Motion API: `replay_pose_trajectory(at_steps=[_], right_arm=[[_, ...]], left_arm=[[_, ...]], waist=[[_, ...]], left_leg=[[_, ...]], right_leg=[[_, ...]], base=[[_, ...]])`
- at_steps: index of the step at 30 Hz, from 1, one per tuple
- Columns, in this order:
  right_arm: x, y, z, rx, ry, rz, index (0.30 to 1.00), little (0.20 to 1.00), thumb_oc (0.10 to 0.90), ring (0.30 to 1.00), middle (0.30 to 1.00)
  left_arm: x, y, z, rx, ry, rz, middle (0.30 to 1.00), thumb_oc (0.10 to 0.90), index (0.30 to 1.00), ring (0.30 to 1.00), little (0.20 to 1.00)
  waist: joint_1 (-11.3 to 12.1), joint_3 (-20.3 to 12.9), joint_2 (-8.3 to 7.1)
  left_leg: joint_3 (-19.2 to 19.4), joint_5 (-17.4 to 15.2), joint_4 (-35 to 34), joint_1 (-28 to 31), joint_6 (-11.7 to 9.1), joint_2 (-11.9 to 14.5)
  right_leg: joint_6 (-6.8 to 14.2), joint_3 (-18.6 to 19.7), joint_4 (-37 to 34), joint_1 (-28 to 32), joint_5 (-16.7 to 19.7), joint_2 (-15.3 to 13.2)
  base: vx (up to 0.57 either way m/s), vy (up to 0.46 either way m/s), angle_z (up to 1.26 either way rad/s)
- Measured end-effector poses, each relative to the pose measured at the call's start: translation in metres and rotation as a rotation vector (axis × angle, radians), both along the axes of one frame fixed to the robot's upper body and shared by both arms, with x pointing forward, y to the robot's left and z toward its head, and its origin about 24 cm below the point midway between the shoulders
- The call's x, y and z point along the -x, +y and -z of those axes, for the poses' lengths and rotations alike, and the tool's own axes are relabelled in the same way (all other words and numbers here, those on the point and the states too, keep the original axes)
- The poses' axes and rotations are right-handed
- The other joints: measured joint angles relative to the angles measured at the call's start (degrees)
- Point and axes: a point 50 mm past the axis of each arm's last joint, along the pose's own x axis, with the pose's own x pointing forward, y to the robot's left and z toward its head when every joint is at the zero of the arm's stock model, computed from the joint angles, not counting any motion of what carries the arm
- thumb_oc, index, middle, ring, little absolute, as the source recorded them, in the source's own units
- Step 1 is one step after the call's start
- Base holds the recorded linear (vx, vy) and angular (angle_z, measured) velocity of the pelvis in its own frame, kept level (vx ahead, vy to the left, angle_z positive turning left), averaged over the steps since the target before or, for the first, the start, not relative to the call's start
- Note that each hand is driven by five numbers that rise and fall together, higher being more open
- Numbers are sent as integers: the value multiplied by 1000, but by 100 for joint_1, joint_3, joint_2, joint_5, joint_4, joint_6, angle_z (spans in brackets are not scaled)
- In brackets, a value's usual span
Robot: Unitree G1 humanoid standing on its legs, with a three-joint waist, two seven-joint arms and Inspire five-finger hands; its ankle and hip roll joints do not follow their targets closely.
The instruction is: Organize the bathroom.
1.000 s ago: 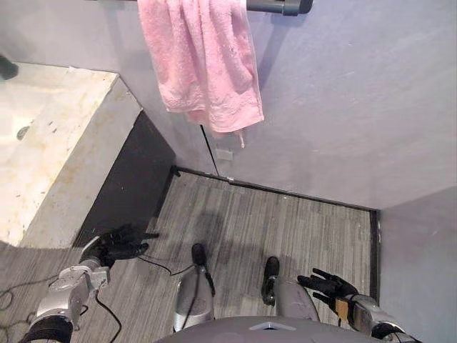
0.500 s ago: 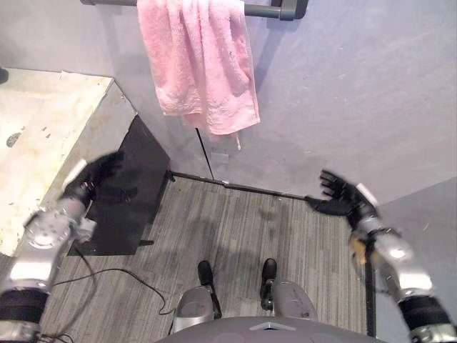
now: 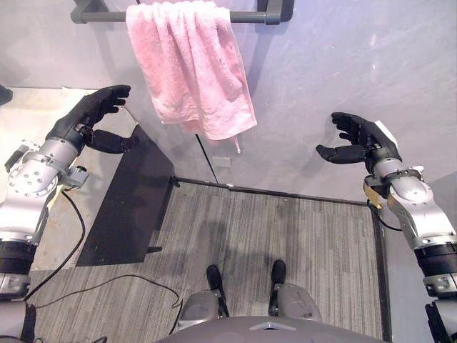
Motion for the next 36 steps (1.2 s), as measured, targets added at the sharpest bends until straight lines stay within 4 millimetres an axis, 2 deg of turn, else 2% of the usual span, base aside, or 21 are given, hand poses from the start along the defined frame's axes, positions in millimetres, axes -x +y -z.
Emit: replay_pose_trajectory(at_steps=[5,9,14,17,20,23,24,27,34,36], right_arm=[[-18,37,-8,95,4,-101,900,900,800,900,900],[-28,60,-15,150,-4,-136,900,900,800,900,900],[-39,94,-33,184,-52,-205,900,900,800,900,900],[-42,103,-47,188,-93,-224,900,900,800,900,900],[-44,118,-66,196,-158,-267,900,900,800,900,900],[-45,124,-81,201,-204,-282,900,900,800,900,900],[-45,129,-92,202,-239,-294,900,900,800,900,900],[-44,134,-102,204,-282,-309,900,900,800,900,900],[-41,140,-110,204,-321,-333,900,900,800,900,900],[-41,140,-110,206,-321,-335,900,900,800,900,900]], left_arm=[[-9,-7,0,111,-11,24,900,800,900,900,900],[-15,-16,19,222,-2,15,900,800,900,900,900],[-19,-8,47,311,40,-104,900,800,900,900,900],[-19,-1,54,326,46,-170,900,800,900,900,900],[-23,5,50,330,16,-230,900,800,900,900,900],[-30,-1,40,324,-8,-208,900,800,900,900,900],[-35,-5,32,321,-30,-186,900,800,900,900,900],[-37,-8,26,307,-37,-163,900,800,900,900,900],[-41,-17,21,289,-22,-91,900,800,900,900,900],[-44,-25,21,268,3,-46,900,800,900,900,900]], waist=[[22,6,-9],[158,10,-62],[215,14,-120],[341,7,-171],[406,7,-265],[494,37,-329],[512,45,-384],[503,53,-410],[462,82,-455],[472,110,-490]], left_leg=[[-106,30,-37,-2,-32,4],[-141,83,-103,83,-20,-5],[-196,95,-119,89,-24,-6],[-201,96,-131,89,-23,-7],[-236,106,-146,85,-20,-6],[-245,112,-149,84,-16,-10],[-263,121,-162,78,-17,-13],[-265,132,-189,80,-17,-19],[-287,148,-190,-10,-18,-16],[-292,148,-189,-18,-18,-15]], right_leg=[[-29,-124,-452,270,242,66],[-29,-172,-452,331,244,66],[-29,-229,-452,352,253,69],[-30,-238,-452,352,252,68],[-30,-273,-453,359,251,71],[-30,-276,-453,364,251,69],[-30,-280,-453,363,251,69],[-30,-278,-453,358,251,67],[-31,-290,-452,281,252,75],[-31,-291,-452,275,252,76]], base=[[71,-7,11],[88,11,7],[61,22,6],[56,4,3],[47,-1,7],[18,2,2],[14,3,4],[1,1,2],[0,0,0],[0,0,0]])
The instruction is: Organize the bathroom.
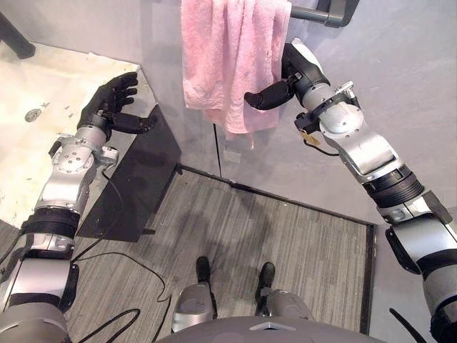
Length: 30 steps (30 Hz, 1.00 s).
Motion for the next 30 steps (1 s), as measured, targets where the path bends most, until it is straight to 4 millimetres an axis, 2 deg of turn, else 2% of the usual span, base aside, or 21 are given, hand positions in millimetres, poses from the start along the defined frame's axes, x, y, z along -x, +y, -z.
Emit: replay_pose_trajectory(at_steps=[8,12,20,25,30], right_arm=[[0,1,1,5,3,-2,900,900,800,900,900],[0,1,2,7,5,-4,900,900,800,900,900],[0,7,9,59,9,-10,900,900,800,900,900],[0,9,12,72,19,-14,900,900,800,900,900],[0,10,13,75,22,-15,900,900,800,900,900]], left_arm=[[-6,-23,0,-19,66,188,900,800,900,900,900],[-9,-34,-12,24,38,261,900,800,900,900,900],[-18,-39,-43,44,-65,245,900,800,900,900,900],[-22,-37,-52,45,-110,210,900,800,900,900,900],[-25,-37,-52,78,-106,207,900,800,900,900,900]], waist=[[-17,33,-46],[-41,52,-46],[-219,61,-32],[-315,79,0],[-308,128,76]], left_leg=[[0,0,0,2,0,-2],[6,0,0,5,0,-3],[32,0,1,17,0,-3],[52,0,4,26,0,-1],[81,1,9,17,0,-1]], right_leg=[[0,4,0,1,0,-3],[0,7,0,1,0,-6],[-1,26,1,1,1,-6],[-1,43,1,-1,1,-6],[-1,84,24,-39,2,-7]], base=[[0,0,0],[8,15,0],[0,1,0],[-7,0,-1],[-48,0,-4]])
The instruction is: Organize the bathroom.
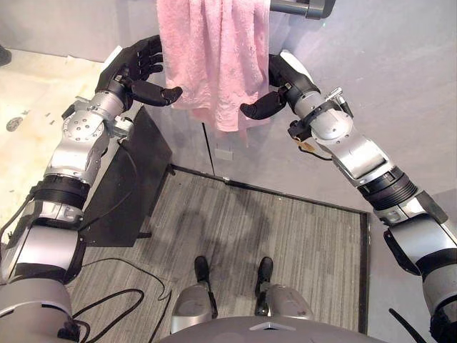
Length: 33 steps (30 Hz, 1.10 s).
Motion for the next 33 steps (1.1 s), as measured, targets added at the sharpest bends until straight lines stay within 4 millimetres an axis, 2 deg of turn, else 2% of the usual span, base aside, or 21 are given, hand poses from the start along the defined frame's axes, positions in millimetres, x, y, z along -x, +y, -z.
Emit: replay_pose_trajectory(at_steps=[1,2,3,4,5,6,7,14,18,26,29,33], right_arm=[[0,0,0,0,0,0,900,900,800,900,900],[0,0,0,0,1,1,653,653,635,653,653],[0,0,1,1,2,1,472,472,515,472,472],[0,0,1,2,3,1,472,472,515,472,472],[0,0,1,3,4,0,300,300,400,300,300],[0,0,1,3,4,0,300,300,400,300,300],[0,0,1,3,4,0,300,300,400,300,300],[-5,-4,3,5,17,26,300,300,400,300,300],[-5,0,3,-3,18,15,300,300,400,300,300],[-5,-1,2,-4,15,17,300,300,400,300,300],[-5,-1,2,-4,15,18,300,300,400,300,300],[-5,-1,2,-5,15,22,300,300,400,300,300]], left_arm=[[0,0,0,-2,3,4,811,740,811,811,811],[0,-1,1,-6,7,9,764,709,764,764,764],[0,-2,3,-9,15,16,516,544,516,516,516],[-1,-2,3,-8,21,20,481,521,481,481,481],[-1,-2,4,-7,29,23,415,477,415,415,415],[-1,-2,4,-8,38,27,312,408,312,312,312],[-1,-4,6,-9,54,40,300,400,300,300,300],[-8,-16,31,85,168,97,300,400,300,300,300],[-8,-16,35,96,178,91,300,400,300,300,300],[-9,-14,36,103,178,63,300,400,300,300,300],[-9,-10,35,121,164,8,300,400,300,300,300],[-6,10,31,196,120,-135,300,400,300,300,300]], waist=[[7,15,26],[6,22,35],[12,31,43],[7,32,43],[6,32,43],[5,33,44],[1,35,46],[-69,84,119],[-168,89,121],[-183,96,128],[-165,100,124],[-158,107,121]], left_leg=[[2,0,3,-16,0,0],[7,1,4,-24,1,0],[15,1,4,-26,1,0],[17,1,3,-26,1,-1],[19,0,3,-25,1,-1],[23,0,2,-24,0,-2],[26,0,1,-24,0,-2],[34,0,-14,-26,0,-3],[50,0,-18,-20,0,-7],[59,0,-17,-21,0,-4],[58,0,-17,-22,-1,-3],[55,0,-15,-20,-1,-2]], right_leg=[[0,6,7,-19,0,-2],[0,13,15,-36,0,-3],[-1,28,17,-43,0,-3],[0,30,17,-44,0,-3],[0,33,17,-45,0,-4],[0,37,16,-45,0,-4],[0,39,16,-47,0,-4],[-1,43,11,-53,0,-6],[0,56,9,-53,0,-9],[0,65,8,-59,0,-7],[0,62,9,-58,0,-6],[0,56,10,-55,0,-6]], base=[[-54,9,-2],[-68,13,-3],[0,0,0],[0,0,0],[0,0,0],[0,0,0],[0,0,0],[0,0,0],[-18,1,-1],[-6,0,0],[0,0,0],[0,0,0]])
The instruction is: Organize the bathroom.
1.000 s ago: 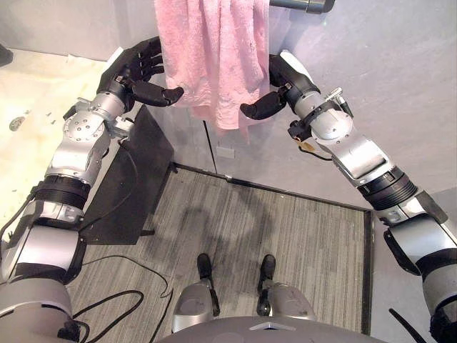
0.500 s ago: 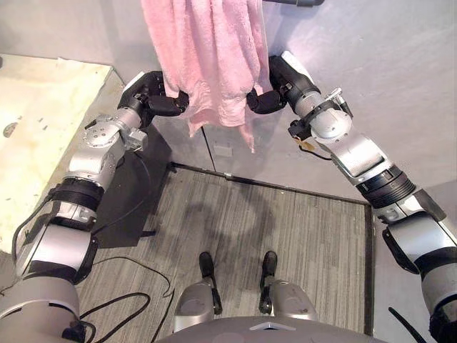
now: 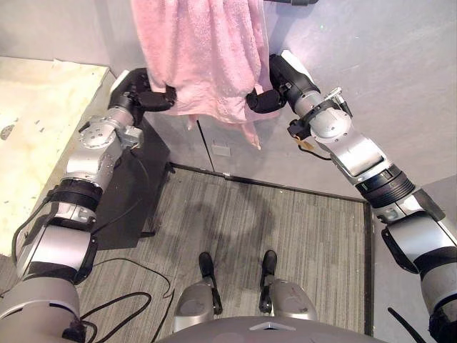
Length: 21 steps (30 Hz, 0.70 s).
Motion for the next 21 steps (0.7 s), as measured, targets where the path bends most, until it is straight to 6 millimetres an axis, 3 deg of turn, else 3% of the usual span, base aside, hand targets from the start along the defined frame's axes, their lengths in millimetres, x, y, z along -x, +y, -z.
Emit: replay_pose_trajectory(at_steps=[2,13,21], right_arm=[[0,-1,0,0,-1,4,300,300,400,300,300],[3,-9,-1,-46,-18,14,300,300,400,300,300],[8,-13,-1,-66,-53,31,300,300,400,300,300]], left_arm=[[2,7,-1,14,-16,-42,300,400,300,300,300],[9,6,7,8,-12,-30,300,400,300,300,300],[12,4,2,20,-46,-51,300,400,300,300,300]], waist=[[26,3,-4],[22,175,-54],[29,272,-57]], left_leg=[[-17,0,0,-2,0,0],[-27,-1,3,-10,0,-1],[24,-5,2,-7,1,-1]], right_leg=[[0,-15,1,7,0,0],[0,-24,8,4,0,-4],[0,-1,16,-13,0,-6]], base=[[2,-5,4],[-2,-1,1],[0,0,0]])
